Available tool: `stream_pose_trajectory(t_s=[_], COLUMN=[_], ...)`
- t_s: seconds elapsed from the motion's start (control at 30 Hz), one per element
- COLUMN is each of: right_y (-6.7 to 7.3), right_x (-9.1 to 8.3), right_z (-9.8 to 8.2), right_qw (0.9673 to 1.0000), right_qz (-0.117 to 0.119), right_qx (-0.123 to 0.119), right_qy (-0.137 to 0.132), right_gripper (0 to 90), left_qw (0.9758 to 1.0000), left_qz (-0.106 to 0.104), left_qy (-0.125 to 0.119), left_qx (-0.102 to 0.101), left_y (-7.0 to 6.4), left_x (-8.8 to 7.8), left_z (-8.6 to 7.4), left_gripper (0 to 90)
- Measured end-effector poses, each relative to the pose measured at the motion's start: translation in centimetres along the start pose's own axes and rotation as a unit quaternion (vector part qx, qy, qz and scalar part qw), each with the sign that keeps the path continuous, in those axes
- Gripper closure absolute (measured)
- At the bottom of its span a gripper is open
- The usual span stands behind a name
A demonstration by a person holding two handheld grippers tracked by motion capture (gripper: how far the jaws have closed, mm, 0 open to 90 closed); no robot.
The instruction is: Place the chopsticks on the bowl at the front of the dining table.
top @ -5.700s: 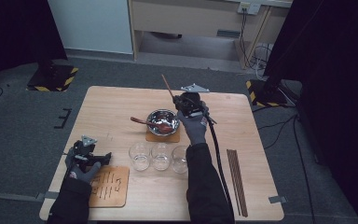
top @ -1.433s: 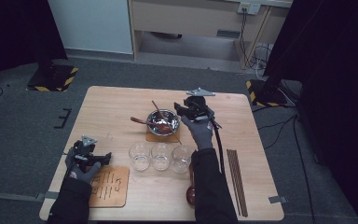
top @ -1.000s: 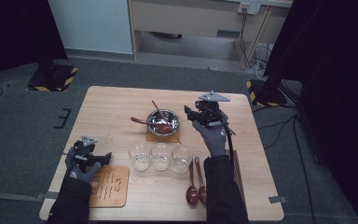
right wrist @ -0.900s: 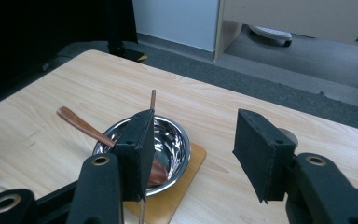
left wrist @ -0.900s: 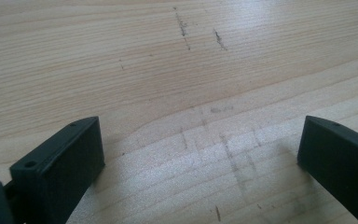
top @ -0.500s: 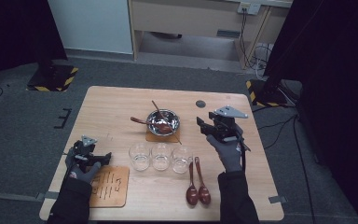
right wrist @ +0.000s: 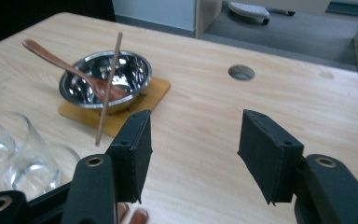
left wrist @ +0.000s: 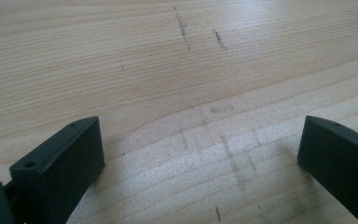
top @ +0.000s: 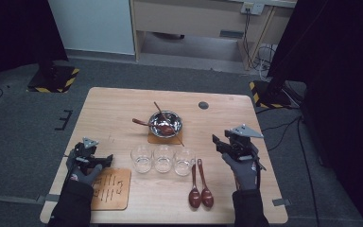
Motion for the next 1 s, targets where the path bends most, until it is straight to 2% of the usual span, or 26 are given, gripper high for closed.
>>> stream_pose_trajectory(t_s=[0.33, 0.5, 0.67, 0.77, 1.0], right_y=[-0.9, -1.5, -2.2, -2.6, -3.3], right_x=[-0.5, -0.9, -1.1, -1.2, -1.6], right_z=[-3.5, -5.7, -7.3, -8.6, -10.0], right_qw=[0.9995, 0.9989, 0.9978, 0.9961, 0.9937], right_qz=[-0.012, -0.02, -0.027, -0.035, -0.05], right_qx=[0.002, 0.013, 0.024, 0.031, 0.029], right_qy=[0.03, 0.042, 0.056, 0.075, 0.097], right_gripper=[45.9, 48.1, 51.5, 55.0, 62.6], left_qw=[1.0, 1.0, 1.0, 1.0, 1.0], left_qz=[0.0, 0.0, 0.0, 0.0, 0.0], left_qy=[0.0, 0.0, 0.0, 0.0, 0.0], left_qx=[0.0, 0.0, 0.0, 0.0, 0.0], left_y=[0.0, 0.0, 0.0, 0.0, 0.0], left_x=[0.0, 0.0, 0.0, 0.0, 0.0], left_z=[0.0, 0.0, 0.0, 0.0, 0.0], left_gripper=[0.0, 0.0, 0.0, 0.0, 0.0])
Point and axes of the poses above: each handheld gripper's, and its own axes: x roughly forward along the jaws, z roughly out of its top, y roughly to its left, the point moved 7 cm from there along x, roughly forward along the jaws, and after that the axes turned 6 degrees about -y, right-handed, at the moved point
